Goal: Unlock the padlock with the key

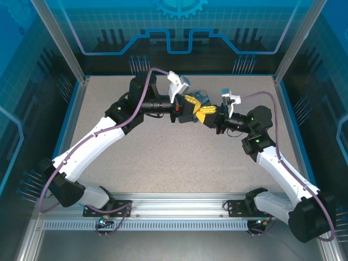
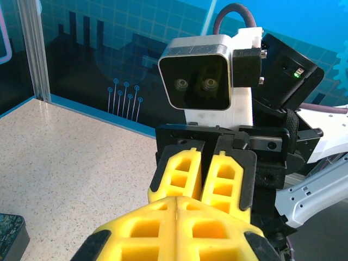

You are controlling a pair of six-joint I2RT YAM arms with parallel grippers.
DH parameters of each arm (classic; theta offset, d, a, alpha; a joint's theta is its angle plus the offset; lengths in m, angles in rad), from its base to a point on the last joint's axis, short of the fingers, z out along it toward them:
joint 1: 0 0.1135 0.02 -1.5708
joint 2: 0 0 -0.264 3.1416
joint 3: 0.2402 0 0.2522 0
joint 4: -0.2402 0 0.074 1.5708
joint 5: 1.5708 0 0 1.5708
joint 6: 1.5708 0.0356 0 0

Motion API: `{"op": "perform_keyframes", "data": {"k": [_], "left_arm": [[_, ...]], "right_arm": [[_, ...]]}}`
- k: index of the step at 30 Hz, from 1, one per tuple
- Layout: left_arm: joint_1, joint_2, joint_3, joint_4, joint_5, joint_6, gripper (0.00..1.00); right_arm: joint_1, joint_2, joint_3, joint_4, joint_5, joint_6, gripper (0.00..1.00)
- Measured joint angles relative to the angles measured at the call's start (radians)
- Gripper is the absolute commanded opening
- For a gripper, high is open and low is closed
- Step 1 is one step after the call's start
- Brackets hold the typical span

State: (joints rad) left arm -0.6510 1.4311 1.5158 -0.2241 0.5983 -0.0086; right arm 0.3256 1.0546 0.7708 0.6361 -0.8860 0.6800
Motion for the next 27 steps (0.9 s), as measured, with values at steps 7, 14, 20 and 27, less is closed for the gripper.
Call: {"op": "perform_keyframes", "data": {"k": [7,14,20,27], "left_arm": [[0.000,0.000,-0.002,0.005,0.001,0.000,0.00],[0.002,0.000,-0.011,0.012,-0.003,-0.001,0.36],[0.041,-0.024,-0.032,0.022,-0.027,-0.032,0.57],[0.121,-0.066,-0.071,0.051,-0.087,-0.100,0.63]], "right_arm": [[-0.001,-0.003,-0.003,0.000,0.011,0.000,0.00],[-0.002,-0.028,-0.005,-0.062,0.018,-0.035,0.00],[-0.013,-0.062,-0.003,-0.222,0.039,-0.136,0.00],[-0.040,-0.078,0.009,-0.526,0.145,-0.283,0.00]]}}
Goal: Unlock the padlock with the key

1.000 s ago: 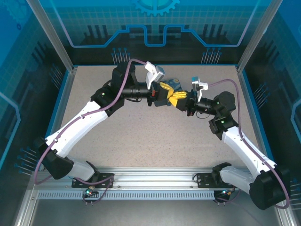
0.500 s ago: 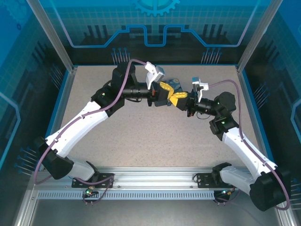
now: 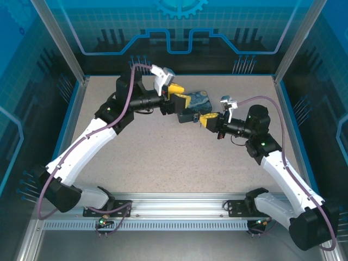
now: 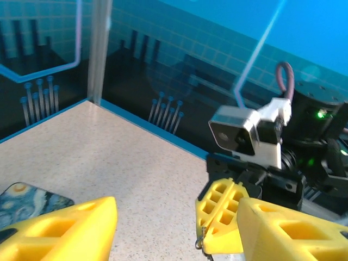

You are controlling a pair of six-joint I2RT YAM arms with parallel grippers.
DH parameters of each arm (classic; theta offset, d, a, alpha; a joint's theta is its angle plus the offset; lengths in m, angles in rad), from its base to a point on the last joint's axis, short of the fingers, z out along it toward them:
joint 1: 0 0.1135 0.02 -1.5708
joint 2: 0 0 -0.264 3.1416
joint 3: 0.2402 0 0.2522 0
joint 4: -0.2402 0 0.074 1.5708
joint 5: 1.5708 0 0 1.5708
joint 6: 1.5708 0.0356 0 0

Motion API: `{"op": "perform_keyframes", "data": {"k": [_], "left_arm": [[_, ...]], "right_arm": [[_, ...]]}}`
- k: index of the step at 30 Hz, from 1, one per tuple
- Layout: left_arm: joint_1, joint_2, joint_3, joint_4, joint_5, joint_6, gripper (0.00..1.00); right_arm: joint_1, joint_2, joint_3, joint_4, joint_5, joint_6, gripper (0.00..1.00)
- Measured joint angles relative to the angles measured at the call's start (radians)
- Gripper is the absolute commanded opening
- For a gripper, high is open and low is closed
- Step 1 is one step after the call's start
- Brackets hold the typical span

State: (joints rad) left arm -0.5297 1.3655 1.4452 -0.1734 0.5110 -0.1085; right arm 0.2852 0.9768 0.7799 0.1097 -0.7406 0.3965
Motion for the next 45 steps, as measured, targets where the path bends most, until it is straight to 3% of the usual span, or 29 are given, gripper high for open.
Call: {"op": "perform_keyframes", "data": {"k": [8,15,21,29,45], "left_arm": [[0.037,0.047,-0.055,-0.014,-0.187,-0.043,0.82],[0.082,0.267,-0.048,-0.054,-0.325,-0.074,0.99],[0.091,0.534,0.094,-0.145,-0.429,-0.083,0.99],[0.091,0.753,0.277,-0.203,-0.455,-0.151,0.99],[0.091,0.819,0.273,-0.210,-0.443,-0.181,0.94]], "right_arm": [[-0.034,0.006,0.000,-0.245,0.172,-0.085,0.00],[-0.058,0.007,-0.023,-0.327,0.278,-0.096,0.00],[-0.071,0.005,-0.040,-0.355,0.315,-0.099,0.00],[-0.082,-0.013,-0.050,-0.373,0.327,-0.099,0.00],[-0.084,-0.016,-0.079,-0.372,0.335,-0.099,0.00]]}}
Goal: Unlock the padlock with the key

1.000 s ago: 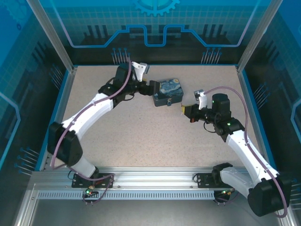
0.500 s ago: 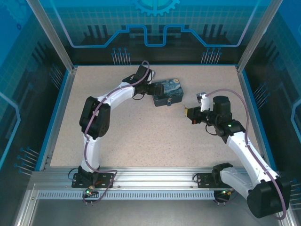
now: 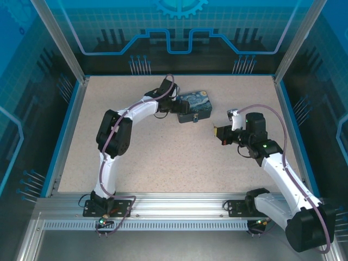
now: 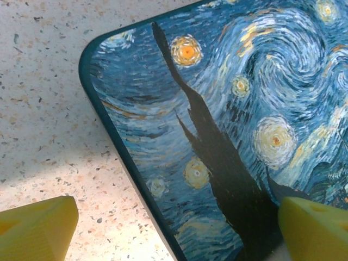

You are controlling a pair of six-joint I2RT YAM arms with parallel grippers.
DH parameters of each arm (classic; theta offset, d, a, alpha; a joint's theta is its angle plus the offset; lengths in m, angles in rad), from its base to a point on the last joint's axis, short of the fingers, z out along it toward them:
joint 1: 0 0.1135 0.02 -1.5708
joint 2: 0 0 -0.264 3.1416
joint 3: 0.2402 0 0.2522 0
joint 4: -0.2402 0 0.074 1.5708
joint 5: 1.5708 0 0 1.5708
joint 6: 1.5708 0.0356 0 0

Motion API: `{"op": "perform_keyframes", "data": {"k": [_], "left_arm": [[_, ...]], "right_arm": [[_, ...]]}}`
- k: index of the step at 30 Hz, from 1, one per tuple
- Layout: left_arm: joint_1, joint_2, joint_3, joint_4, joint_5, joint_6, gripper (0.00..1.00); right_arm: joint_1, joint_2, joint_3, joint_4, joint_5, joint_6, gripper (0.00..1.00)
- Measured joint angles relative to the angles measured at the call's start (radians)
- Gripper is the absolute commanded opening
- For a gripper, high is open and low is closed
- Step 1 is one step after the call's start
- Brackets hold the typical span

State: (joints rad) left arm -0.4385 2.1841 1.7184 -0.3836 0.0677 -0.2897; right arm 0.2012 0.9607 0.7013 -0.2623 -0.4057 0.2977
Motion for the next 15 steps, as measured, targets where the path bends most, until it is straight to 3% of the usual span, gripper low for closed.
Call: {"op": "perform_keyframes", "data": {"k": [15], "left_arm": [[0.005,-0.328,-0.456,0.075,-0.002,0.004,0.94]], "right_arm": [[-0.006,0.018,0.000,0.000,0.003,0.000,0.00]]}}
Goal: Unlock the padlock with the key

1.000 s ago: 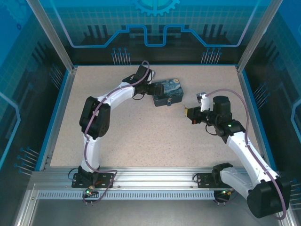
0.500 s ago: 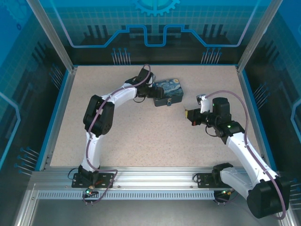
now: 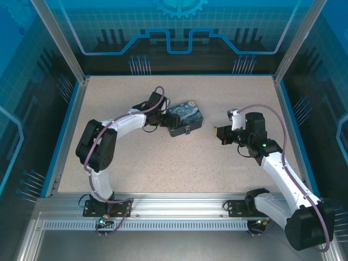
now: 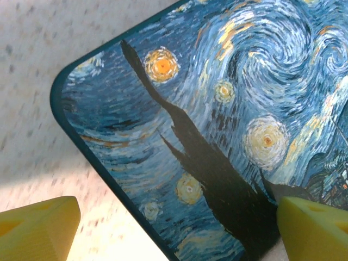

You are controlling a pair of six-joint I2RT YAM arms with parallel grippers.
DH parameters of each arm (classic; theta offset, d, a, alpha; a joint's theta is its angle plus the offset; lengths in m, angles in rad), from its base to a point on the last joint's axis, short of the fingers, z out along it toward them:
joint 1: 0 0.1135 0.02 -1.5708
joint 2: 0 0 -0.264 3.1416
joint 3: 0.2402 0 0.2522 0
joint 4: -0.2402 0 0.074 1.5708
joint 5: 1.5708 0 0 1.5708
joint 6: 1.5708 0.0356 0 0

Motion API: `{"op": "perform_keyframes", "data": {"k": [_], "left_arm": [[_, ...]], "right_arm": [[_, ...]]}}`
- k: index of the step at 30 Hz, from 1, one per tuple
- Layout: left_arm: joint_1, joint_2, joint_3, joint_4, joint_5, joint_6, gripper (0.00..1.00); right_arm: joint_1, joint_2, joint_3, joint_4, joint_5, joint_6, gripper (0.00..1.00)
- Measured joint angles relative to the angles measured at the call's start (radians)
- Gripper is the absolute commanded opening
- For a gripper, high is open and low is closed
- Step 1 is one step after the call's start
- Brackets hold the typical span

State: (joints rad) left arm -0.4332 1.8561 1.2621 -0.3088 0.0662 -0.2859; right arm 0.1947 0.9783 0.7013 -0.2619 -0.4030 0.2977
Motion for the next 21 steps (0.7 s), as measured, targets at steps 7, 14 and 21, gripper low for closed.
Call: {"op": "perform_keyframes", "data": {"k": [7,14,21], "left_arm": [[0.052,-0.109,-0.093,-0.061,-0.012,0.024,0.99],[0.071,-0.109,0.069,-0.150,-0.031,0.065,0.98],[0.035,0.020,0.319,-0.151,0.009,0.094,0.97]], "right_arm": [[-0.002,0.022,0.000,0.001,-0.001,0.000,0.00],[-0.006,0.034,0.000,0.001,-0.007,0.001,0.00],[-0.006,0.034,0.000,0.001,-0.009,0.002,0.00]]}}
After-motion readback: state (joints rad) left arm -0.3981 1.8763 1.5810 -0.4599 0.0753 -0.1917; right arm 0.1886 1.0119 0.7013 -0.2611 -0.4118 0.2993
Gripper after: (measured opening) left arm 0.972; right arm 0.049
